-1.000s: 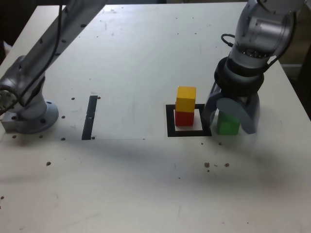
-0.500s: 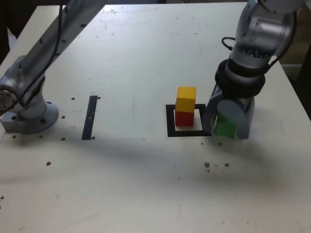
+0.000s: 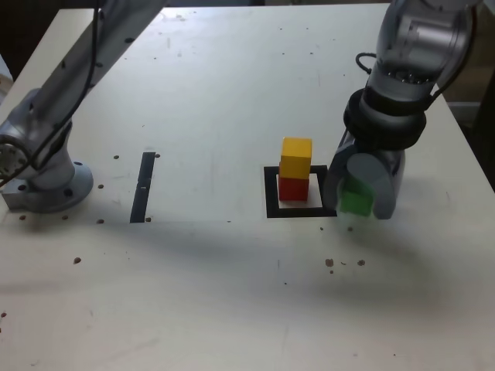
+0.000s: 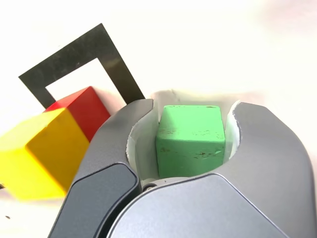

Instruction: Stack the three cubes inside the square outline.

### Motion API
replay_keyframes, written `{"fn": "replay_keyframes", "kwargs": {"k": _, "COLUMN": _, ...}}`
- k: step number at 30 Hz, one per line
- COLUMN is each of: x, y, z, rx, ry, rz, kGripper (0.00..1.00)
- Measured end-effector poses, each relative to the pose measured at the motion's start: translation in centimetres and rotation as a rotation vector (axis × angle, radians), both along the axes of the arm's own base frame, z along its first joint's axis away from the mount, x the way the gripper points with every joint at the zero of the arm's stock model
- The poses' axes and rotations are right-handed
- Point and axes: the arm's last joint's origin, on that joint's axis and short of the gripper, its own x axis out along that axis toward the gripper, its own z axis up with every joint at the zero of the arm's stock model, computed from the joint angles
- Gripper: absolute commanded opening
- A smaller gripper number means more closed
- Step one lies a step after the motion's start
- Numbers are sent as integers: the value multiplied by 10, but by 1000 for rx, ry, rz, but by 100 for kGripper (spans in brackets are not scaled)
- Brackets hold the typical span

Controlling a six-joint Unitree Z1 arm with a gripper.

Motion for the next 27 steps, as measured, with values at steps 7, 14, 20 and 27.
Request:
{"fn": "replay_keyframes", "kwargs": {"k": 7, "x": -15, "y": 0, "z": 27, "rx": -26, "ry": 2, "rz": -3, "kGripper": 19}}
{"fn": "replay_keyframes", "kwargs": {"k": 14, "x": -55, "y": 3, "z": 91, "rx": -27, "ry": -72, "rz": -27, "kGripper": 19}}
{"fn": "replay_keyframes", "kwargs": {"k": 20, "x": -92, "y": 11, "z": 133, "rx": -6, "ry": -136, "rz": -19, "kGripper": 19}}
{"fn": "replay_keyframes", "kwargs": {"k": 27, "x": -99, "y": 35, "z": 119, "rx": 20, "ry": -73, "rz": 61, "kGripper": 19}}
